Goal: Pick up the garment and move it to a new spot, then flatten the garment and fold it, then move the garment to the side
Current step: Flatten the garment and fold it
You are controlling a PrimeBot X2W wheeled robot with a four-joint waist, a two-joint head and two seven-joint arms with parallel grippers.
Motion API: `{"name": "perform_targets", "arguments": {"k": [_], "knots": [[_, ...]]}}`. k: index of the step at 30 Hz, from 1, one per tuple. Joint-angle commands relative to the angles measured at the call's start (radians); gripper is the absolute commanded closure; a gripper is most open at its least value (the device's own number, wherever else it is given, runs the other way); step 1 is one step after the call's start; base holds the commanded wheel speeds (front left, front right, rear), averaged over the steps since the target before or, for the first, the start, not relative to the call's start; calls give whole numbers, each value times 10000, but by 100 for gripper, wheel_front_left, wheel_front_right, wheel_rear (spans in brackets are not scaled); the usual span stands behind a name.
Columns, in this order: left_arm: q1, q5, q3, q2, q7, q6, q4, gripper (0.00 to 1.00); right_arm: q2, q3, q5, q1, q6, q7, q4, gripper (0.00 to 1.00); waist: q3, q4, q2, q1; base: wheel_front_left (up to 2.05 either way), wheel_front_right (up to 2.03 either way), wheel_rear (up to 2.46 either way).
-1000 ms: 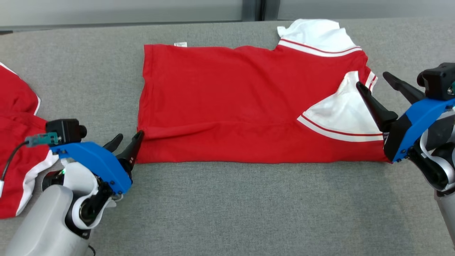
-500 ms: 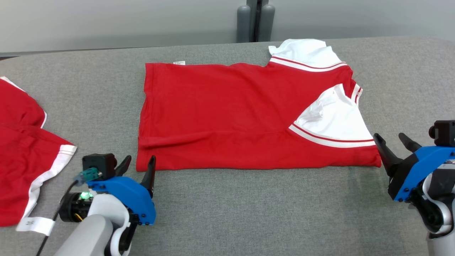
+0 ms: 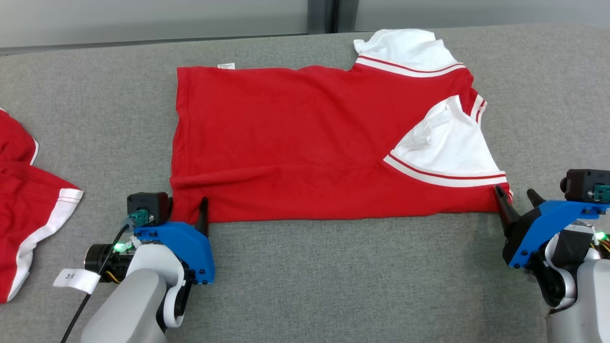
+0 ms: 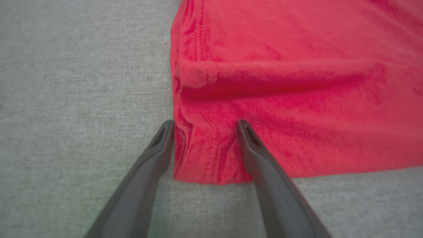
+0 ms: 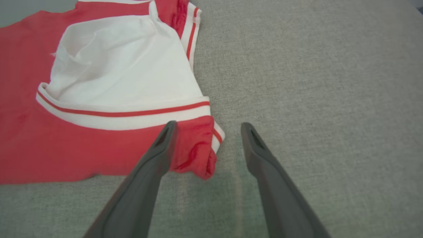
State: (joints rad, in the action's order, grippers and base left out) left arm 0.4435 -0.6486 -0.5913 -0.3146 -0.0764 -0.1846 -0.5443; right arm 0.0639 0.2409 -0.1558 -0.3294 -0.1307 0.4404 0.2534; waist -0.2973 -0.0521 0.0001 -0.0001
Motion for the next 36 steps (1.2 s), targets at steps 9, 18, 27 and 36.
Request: {"name": "perform_targets", "arguments": {"k": [9,18,27,36], "knots": [[-207,-321,-662,521,-1128,649,-1287,100,-170,-545,242,-281,-12,518,1557,100,-85,132,-1,1,0,0,0],[-602,-875,-131,313,-535,846,-653,100,206,-596,-120,272,-1,175,675,100,540,147,-1,1,0,0,0],[-1609,-1329,272,-399,-791,505,1182,100,252,-230,-545,1905,2,1004,-1540,100,1311,254,-1,1,0,0,0],[-3366,-1644,367,-1396,-1949,-615,3755,100,-24,-52,-902,3641,2,2347,-3709,100,1460,306,-1,1,0,0,0]]}}
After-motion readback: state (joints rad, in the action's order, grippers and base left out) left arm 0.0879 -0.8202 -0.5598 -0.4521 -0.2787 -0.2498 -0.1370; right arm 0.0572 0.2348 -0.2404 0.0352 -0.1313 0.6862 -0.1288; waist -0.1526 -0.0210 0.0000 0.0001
